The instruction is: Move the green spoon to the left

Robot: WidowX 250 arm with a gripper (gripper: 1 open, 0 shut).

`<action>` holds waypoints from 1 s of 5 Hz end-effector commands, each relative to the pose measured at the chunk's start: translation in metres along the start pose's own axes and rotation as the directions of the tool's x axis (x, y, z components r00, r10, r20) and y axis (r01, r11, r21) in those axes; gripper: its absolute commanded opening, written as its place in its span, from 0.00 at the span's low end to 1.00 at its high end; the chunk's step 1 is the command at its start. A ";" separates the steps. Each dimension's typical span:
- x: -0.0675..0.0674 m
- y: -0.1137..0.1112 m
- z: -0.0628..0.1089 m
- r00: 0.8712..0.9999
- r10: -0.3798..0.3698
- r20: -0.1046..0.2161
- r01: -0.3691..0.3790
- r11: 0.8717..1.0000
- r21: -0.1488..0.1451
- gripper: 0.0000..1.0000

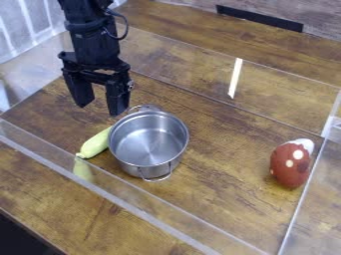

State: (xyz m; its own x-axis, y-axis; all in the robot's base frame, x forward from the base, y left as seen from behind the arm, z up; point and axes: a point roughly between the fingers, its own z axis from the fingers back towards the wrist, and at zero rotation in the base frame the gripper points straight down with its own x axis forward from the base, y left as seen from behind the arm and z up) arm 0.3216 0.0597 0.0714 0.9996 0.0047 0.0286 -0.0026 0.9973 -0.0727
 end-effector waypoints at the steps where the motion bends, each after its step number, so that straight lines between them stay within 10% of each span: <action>1: 0.010 0.001 -0.004 1.000 -0.013 0.018 0.012 1.000 0.012 1.00; 2: 0.009 0.013 -0.023 1.000 -0.024 -0.015 0.024 1.000 0.018 1.00; 3: 0.009 0.024 -0.025 0.999 -0.032 -0.028 0.032 0.999 0.020 0.00; 5: 0.015 0.048 -0.021 1.000 -0.018 -0.024 0.018 1.000 0.015 0.00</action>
State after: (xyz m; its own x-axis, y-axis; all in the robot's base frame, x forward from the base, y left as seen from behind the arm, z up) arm 0.3294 0.0904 0.0298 0.9979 -0.0350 -0.0547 0.0304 0.9961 -0.0831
